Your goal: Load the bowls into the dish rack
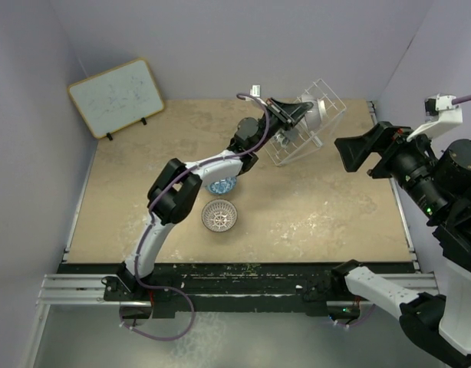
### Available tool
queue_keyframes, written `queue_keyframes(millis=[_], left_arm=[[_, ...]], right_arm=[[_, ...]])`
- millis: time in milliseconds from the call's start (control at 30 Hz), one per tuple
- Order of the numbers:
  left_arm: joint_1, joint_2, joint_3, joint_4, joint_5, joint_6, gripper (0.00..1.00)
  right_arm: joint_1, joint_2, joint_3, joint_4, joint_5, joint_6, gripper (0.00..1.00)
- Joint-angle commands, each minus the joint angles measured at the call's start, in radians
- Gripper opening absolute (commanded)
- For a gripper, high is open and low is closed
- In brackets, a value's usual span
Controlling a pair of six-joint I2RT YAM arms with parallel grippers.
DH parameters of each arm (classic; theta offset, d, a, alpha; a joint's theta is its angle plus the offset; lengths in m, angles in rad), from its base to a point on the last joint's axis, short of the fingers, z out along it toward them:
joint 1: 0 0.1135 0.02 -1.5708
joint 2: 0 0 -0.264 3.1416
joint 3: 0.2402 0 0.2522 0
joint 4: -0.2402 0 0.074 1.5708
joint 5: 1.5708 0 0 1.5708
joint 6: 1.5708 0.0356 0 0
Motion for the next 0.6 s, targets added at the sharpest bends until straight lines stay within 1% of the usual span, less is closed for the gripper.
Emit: queue_keyframes(millis=[0, 300, 433, 567], left_arm=[[0.022, 0.035, 0.061, 0.186, -0.108, -0.095, 0.00], [0.037, 0.097, 0.047, 0.286, -0.231, -0.168, 0.00], [0.041, 0.157, 0.110, 0.317, -0.248, -0.200, 0.00], [0.038, 0.203, 0.152, 0.314, -0.259, -0.202, 0.00]], right_arm=[[-0.004, 0.020, 0.026, 0.013, 0.020, -0.029, 0.97], [-0.004, 0.034, 0.045, 0.001, 0.036, -0.046, 0.97], [-0.004, 0.036, 0.045, -0.002, 0.039, -0.051, 0.97], [-0.004, 0.033, 0.046, -0.008, 0.045, -0.055, 0.97]])
